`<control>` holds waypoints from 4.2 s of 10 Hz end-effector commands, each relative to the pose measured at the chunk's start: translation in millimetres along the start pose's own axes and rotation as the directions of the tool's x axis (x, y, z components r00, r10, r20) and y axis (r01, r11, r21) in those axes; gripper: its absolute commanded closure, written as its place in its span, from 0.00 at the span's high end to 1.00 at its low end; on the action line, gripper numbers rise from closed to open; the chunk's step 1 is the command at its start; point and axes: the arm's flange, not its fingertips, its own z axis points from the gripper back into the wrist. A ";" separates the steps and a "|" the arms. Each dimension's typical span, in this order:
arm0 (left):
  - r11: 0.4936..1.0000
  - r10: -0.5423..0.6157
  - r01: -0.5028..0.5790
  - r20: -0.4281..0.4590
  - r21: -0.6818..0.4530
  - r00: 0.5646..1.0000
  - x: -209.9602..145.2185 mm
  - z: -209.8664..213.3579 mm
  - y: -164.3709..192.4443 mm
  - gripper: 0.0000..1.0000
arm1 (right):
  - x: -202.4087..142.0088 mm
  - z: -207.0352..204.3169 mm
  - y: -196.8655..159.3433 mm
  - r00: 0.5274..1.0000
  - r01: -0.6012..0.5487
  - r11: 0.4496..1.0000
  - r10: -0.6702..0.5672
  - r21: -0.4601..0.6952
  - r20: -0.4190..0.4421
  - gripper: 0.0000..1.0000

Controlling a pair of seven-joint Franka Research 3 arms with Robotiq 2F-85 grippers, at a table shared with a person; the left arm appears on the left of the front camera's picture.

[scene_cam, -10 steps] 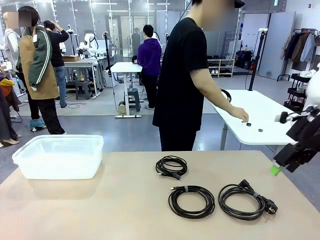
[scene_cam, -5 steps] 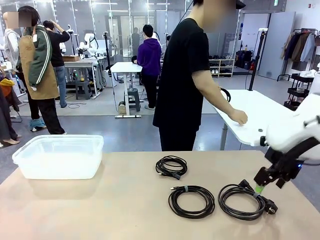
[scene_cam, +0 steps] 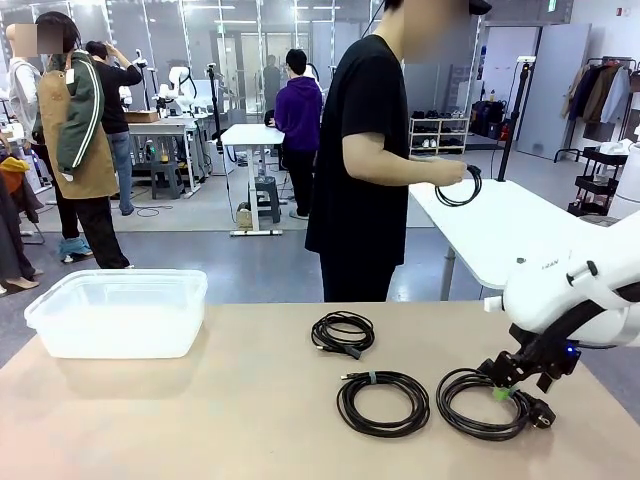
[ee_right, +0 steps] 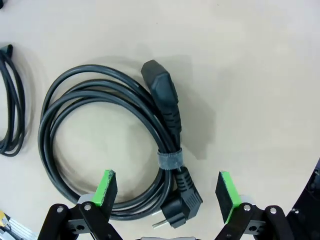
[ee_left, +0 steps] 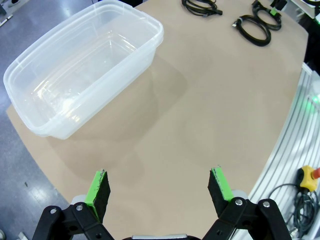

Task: Organize and store the cables.
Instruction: Place the Power Cable into the Organizing box.

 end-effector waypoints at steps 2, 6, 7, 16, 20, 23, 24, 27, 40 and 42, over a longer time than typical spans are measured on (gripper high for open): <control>1.000 -0.010 0.011 0.016 -0.014 1.000 -1.5 0.3 0.8 1.00 | 16.1 -12.7 11.9 0.999 0.030 0.997 -0.031 -0.068 -0.017 1.00; 1.000 -0.010 0.011 0.016 -0.014 1.000 -1.5 0.3 0.8 1.00 | 19.3 -12.2 11.7 1.000 0.012 0.998 -0.014 -0.060 -0.023 0.10; 1.000 -0.010 0.011 0.016 -0.014 1.000 -1.5 0.3 0.8 1.00 | 19.1 -12.3 11.5 1.000 0.011 0.998 -0.012 -0.055 -0.021 0.00; 1.000 -0.010 0.011 0.016 -0.014 1.000 -1.5 0.3 0.8 1.00 | 28.9 53.5 13.8 0.999 -0.013 0.996 0.016 -0.088 0.031 0.00; 1.000 -0.010 0.011 0.016 -0.014 1.000 -1.5 0.3 0.8 1.00 | 50.0 123.0 51.6 0.996 -0.078 0.997 0.079 -0.029 0.044 0.00; 1.000 -0.010 0.011 0.016 -0.014 1.000 -1.5 0.3 0.8 1.00 | 74.5 151.6 120.9 0.976 -0.198 0.980 0.197 0.001 0.094 0.00; 1.000 -0.010 0.011 0.016 -0.014 1.000 -1.5 0.3 0.8 1.00 | 81.2 156.4 146.0 0.969 -0.225 0.974 0.221 0.026 0.112 0.00; 1.000 -0.010 0.011 0.016 -0.014 1.000 -1.5 0.3 0.8 1.00 | 102.2 145.0 234.0 0.940 -0.323 0.940 0.306 0.108 0.148 0.00; 1.000 -0.010 0.011 0.016 -0.014 1.000 -1.5 0.3 0.8 1.00 | 94.0 -26.0 366.5 0.848 -0.522 0.834 0.530 0.181 0.002 0.00; 1.000 -0.010 0.011 0.016 -0.014 1.000 -1.5 0.3 0.8 1.00 | 93.8 -25.2 367.9 0.848 -0.521 0.836 0.529 0.172 -0.005 0.43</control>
